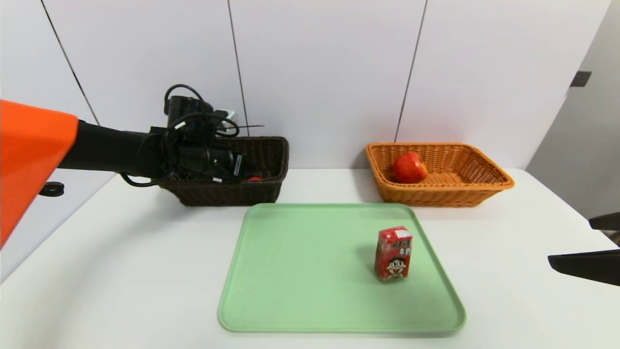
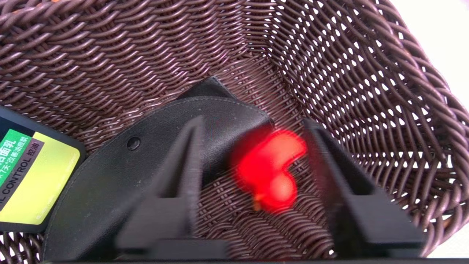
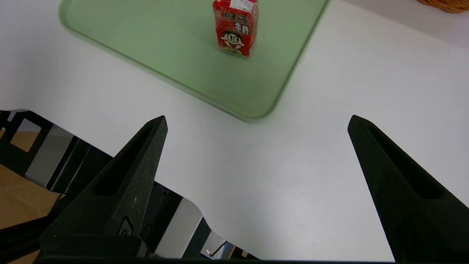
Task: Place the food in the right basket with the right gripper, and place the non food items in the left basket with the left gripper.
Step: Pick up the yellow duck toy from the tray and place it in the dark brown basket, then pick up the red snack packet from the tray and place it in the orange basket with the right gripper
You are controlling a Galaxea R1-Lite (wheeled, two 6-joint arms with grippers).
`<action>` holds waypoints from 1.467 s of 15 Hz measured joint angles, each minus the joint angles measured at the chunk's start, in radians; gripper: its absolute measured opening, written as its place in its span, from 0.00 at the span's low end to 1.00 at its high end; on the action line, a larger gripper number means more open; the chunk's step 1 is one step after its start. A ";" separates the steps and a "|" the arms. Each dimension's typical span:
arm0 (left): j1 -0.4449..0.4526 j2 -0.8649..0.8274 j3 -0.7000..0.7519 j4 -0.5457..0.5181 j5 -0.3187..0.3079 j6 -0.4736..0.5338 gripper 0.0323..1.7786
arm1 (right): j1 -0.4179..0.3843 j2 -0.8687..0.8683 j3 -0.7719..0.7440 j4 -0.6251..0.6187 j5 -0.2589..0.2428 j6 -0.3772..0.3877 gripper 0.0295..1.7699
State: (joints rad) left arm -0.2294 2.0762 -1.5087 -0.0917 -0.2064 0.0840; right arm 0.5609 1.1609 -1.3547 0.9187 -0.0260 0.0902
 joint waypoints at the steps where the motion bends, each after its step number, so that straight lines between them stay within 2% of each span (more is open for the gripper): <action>1: 0.000 0.000 -0.001 0.000 0.000 0.001 0.61 | 0.000 -0.001 0.000 0.000 0.000 0.000 0.96; 4: -0.001 -0.015 -0.002 0.000 -0.001 0.000 0.73 | 0.000 -0.003 0.000 0.000 0.000 0.000 0.96; 7: -0.004 -0.081 -0.013 0.015 -0.001 0.001 0.80 | -0.002 -0.006 0.000 -0.009 0.000 0.000 0.96; 10: -0.034 -0.209 -0.024 0.103 0.000 -0.021 0.85 | -0.003 -0.001 0.015 -0.069 0.000 -0.002 0.96; 13: -0.101 -0.364 0.001 0.235 0.000 -0.107 0.88 | -0.001 0.024 0.037 -0.130 0.002 -0.006 0.96; 15: -0.154 -0.481 0.077 0.295 0.001 -0.156 0.90 | 0.005 0.063 0.037 -0.164 0.003 -0.009 0.96; 19: -0.269 -0.697 0.278 0.326 0.004 -0.176 0.92 | 0.009 0.173 0.024 -0.239 0.037 -0.019 0.96; 22: -0.296 -0.787 0.349 0.337 0.003 -0.178 0.93 | 0.019 0.265 -0.001 -0.248 0.027 0.012 0.96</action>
State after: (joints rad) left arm -0.5253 1.2896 -1.1602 0.2457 -0.2030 -0.0943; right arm 0.5800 1.4260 -1.3562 0.6704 0.0013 0.1023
